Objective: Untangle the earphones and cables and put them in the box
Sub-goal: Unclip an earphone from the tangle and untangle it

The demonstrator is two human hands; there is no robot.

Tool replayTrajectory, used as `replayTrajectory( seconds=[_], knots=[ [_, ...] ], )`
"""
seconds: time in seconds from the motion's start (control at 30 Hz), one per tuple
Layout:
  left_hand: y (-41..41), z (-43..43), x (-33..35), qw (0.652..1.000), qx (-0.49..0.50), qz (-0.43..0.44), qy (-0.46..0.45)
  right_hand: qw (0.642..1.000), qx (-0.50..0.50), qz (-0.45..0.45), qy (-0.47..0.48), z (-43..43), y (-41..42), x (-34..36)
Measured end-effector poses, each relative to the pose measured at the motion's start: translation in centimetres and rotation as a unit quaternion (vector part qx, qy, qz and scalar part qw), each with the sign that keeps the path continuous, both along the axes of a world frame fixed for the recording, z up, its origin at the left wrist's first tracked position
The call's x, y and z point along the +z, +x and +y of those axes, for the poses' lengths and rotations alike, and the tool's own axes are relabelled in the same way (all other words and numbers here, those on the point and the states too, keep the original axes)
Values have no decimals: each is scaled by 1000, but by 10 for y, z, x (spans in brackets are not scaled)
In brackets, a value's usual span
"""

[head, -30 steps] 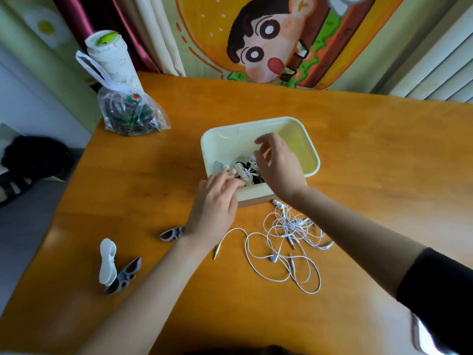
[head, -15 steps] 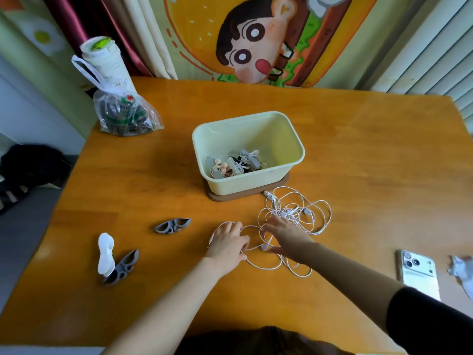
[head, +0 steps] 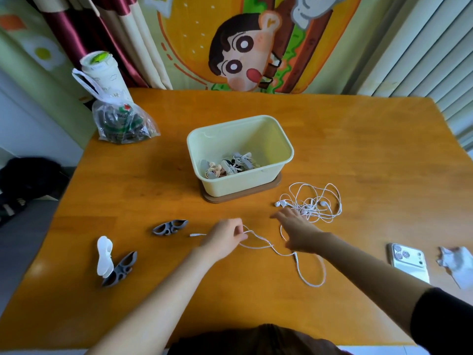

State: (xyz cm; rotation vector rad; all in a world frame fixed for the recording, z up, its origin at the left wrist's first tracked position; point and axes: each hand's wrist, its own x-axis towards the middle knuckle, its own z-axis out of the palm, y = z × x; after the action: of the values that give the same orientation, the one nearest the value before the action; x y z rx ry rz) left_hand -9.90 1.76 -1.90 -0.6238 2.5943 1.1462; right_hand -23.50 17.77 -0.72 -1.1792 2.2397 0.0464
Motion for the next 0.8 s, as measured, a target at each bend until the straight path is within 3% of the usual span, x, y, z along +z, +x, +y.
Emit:
replayTrajectory(
  seconds=[0.13, 0.23, 0.5, 0.63, 0.8],
  knots=[
    [-15, 11, 23, 996, 19, 83, 41, 981, -43, -99, -164, -25, 32, 25],
    [-17, 6, 33, 988, 60, 128, 65, 961, -124, -155, -194, -27, 33, 37],
    [3, -4, 25, 999, 7, 42, 34, 953, -162, -62, -249, -15, 16, 53],
    [10, -11, 22, 999, -16, -14, -29, 906, -270, -26, -325, -11, 4, 60],
    [13, -11, 25, 1000, 23, -5, 18, 855, -336, -23, -395, -7, -4, 79]
  ],
)
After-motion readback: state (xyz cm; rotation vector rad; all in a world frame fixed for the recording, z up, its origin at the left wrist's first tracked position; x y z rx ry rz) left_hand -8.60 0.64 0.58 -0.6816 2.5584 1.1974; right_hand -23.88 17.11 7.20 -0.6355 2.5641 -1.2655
